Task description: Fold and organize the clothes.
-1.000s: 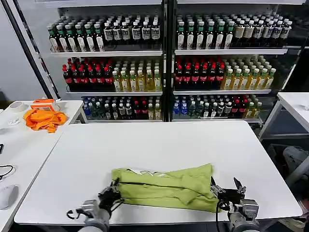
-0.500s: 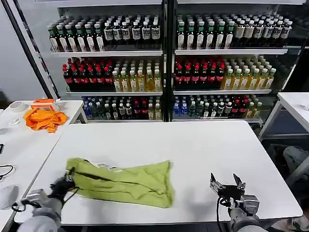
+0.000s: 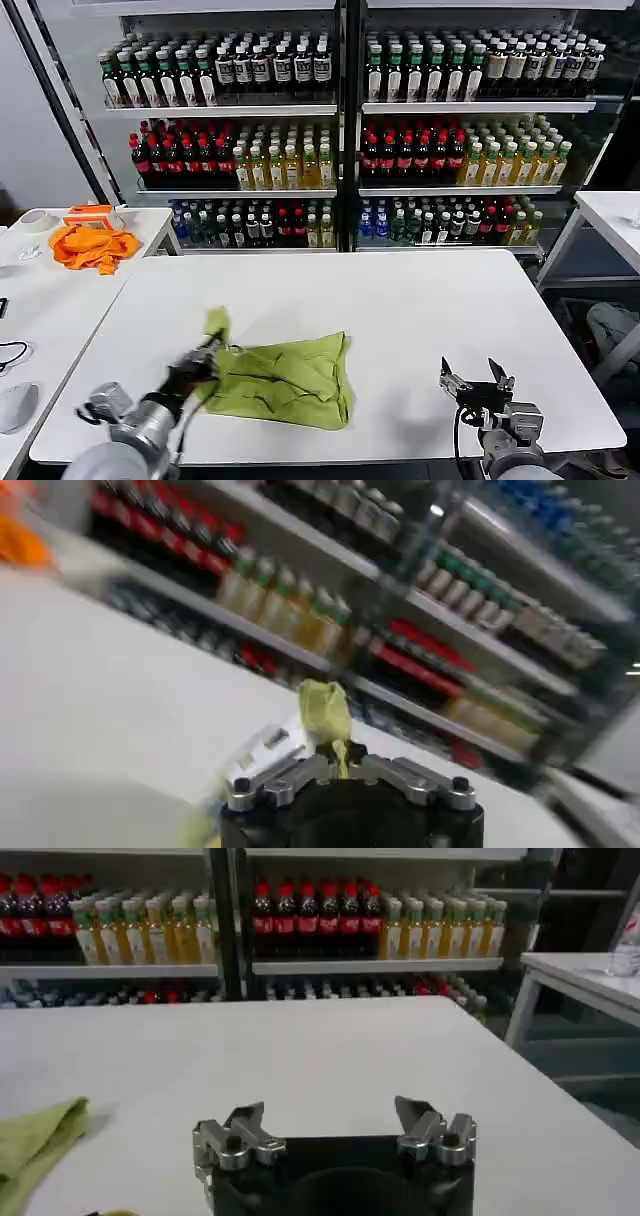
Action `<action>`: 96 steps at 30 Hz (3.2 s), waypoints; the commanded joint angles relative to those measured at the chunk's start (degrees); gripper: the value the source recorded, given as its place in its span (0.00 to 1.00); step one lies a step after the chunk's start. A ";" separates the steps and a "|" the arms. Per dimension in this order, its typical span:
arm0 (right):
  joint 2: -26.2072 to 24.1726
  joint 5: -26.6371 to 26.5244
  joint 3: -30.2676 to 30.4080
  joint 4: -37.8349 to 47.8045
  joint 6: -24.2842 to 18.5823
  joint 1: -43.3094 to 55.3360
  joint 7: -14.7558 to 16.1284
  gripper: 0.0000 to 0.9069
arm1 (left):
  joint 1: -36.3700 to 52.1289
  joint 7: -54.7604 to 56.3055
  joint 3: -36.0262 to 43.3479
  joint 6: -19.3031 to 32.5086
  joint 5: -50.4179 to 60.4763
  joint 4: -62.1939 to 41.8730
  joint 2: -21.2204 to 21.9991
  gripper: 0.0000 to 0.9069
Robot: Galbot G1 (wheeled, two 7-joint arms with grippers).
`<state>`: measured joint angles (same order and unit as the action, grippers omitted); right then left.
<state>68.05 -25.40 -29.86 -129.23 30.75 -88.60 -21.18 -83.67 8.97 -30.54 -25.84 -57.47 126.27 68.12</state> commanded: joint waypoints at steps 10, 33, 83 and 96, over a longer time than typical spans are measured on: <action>-0.10 -0.76 -0.48 0.65 0.01 0.81 0.03 1.00 | 7.13 -1.40 23.76 0.25 7.39 -5.58 7.01 1.00; -0.45 -0.97 -0.30 0.38 0.15 0.95 0.20 1.00 | 3.18 2.28 13.79 2.43 19.84 -3.62 3.82 1.00; -0.62 -4.03 -4.27 -4.68 0.96 -2.84 -0.81 1.00 | 4.45 1.02 2.32 -3.78 -11.87 -11.18 5.80 0.02; -0.35 -6.28 -4.78 -5.98 1.17 -2.31 -1.25 1.00 | 2.02 8.14 -24.24 -6.56 -36.72 -5.31 -2.20 0.02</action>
<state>67.55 -30.04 -34.41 -134.65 31.92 -91.17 -22.24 -80.82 12.42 -33.70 -30.96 -73.89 117.76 72.90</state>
